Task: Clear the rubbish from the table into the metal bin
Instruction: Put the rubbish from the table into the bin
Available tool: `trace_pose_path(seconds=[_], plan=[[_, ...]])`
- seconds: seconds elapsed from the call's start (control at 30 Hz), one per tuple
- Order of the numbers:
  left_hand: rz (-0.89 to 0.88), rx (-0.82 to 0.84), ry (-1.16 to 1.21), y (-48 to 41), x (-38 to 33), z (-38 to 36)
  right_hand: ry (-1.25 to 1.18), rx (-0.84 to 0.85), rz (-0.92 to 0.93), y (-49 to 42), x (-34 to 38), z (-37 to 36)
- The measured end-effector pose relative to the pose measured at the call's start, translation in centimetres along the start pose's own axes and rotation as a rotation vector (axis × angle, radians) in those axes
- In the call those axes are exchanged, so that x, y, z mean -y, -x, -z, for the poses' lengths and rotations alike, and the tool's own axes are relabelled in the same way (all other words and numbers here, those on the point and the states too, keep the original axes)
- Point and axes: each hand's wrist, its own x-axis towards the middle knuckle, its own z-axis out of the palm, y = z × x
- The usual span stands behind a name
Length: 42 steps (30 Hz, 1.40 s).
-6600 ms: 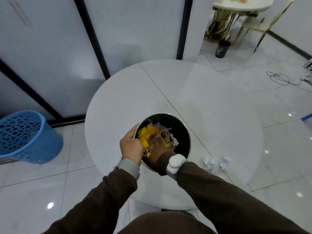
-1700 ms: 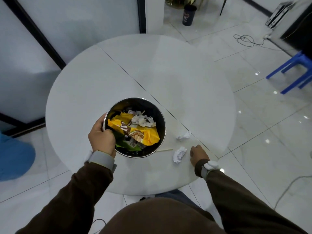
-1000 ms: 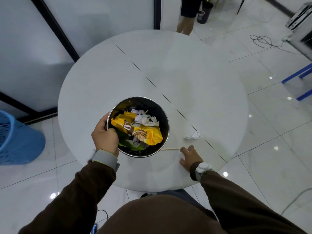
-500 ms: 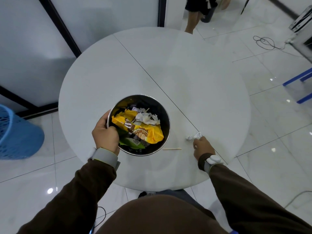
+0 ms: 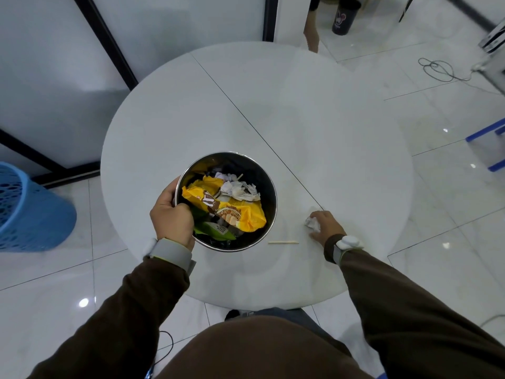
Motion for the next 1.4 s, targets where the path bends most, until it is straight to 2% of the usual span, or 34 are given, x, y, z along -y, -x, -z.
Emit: trace_pose_path(seconds=[0.5,0.77,0.97,1.07,1.13,1.23,1.33,1.4], plan=[[-0.018,0.002,-0.009,-0.2,0.0,0.4,0.029,-0.014,-0.105,1.1,2.0,-0.8],[-0.007,-0.01,0.019,-0.4,0.2,0.7,-0.117,-0.272,-0.06,2.5,4.7,1.2],[0.01,-0.029,0.042,0.2,-0.4,1.0,-0.463,-0.47,0.143,5.1,12.3,5.3],[0.038,-0.027,0.069,0.7,-0.8,1.0,-0.436,-0.664,0.435,6.5,17.4,7.6],[0.054,-0.023,0.077,1.0,-1.0,0.9,-0.413,-0.718,0.643,7.0,20.4,8.8],[0.063,-0.014,0.075,1.6,-1.2,0.8,-0.338,-0.579,0.838,7.2,23.9,9.5],[0.078,-0.017,0.085,1.8,-1.3,0.8,-0.206,-0.309,0.889,7.2,26.1,8.7],[0.086,-0.021,0.093,1.7,-1.1,0.9,-0.183,-0.214,0.916,7.0,26.5,8.0]])
